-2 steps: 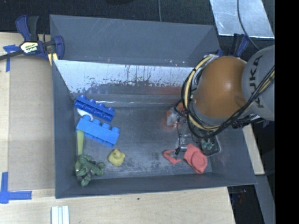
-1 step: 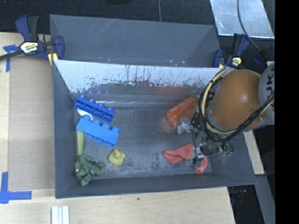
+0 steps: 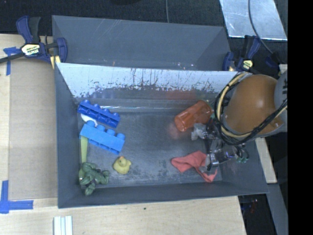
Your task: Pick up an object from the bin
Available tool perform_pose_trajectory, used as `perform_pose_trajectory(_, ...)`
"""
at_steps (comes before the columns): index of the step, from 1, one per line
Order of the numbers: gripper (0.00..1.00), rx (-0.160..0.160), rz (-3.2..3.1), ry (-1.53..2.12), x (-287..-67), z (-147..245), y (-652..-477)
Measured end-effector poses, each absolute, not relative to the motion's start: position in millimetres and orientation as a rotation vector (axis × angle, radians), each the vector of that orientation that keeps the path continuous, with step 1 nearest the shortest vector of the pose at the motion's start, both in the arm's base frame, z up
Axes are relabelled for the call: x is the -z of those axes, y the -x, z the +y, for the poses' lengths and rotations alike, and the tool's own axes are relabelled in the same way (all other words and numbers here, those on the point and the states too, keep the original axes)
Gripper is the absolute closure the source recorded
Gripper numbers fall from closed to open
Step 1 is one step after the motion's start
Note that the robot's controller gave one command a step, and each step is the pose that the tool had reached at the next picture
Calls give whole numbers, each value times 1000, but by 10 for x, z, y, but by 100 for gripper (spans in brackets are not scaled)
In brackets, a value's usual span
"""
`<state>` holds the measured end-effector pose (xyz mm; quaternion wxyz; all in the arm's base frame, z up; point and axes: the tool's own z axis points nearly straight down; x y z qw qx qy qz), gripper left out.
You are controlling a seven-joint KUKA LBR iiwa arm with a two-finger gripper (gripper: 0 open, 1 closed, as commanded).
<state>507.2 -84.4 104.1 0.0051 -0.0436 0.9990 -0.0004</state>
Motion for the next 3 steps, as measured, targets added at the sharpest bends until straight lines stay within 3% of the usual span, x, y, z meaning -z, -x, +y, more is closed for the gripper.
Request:
perform_pose_trajectory(1,0,0,3132,-58,-815,-914,-5150)
perform_pose_trajectory(2,100,-3,3110,-388,-706,-948,-5056)
perform_pose_trajectory(3,100,-3,3110,-388,-706,-948,-5057)
